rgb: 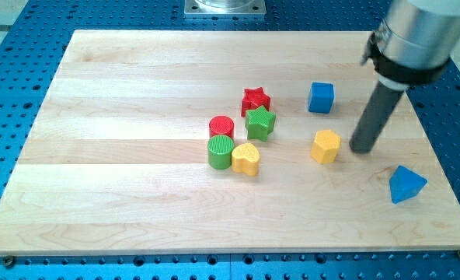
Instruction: Move the cube to the top of the triangle
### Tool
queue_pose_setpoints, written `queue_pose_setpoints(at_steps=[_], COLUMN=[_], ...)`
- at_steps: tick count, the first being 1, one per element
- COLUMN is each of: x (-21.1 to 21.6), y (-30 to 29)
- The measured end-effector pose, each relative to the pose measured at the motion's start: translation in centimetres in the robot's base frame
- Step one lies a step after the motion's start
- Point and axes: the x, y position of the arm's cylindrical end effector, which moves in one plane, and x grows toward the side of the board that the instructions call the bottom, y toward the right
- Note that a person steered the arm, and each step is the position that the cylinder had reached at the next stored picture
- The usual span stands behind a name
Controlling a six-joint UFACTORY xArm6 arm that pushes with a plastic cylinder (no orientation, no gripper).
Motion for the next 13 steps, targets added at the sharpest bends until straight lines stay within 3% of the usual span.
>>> queue_pose_setpoints(at_steps=[3, 5, 6, 7, 8, 9, 10, 12, 13], x=[-2.1, -12.1, -12.2, -8.6, -1.9, 0.4, -1.2, -8.7, -8.7], y=[0.0, -0.8, -7.1, -8.3, -5.6, -3.1, -6.0, -10.1, -5.9])
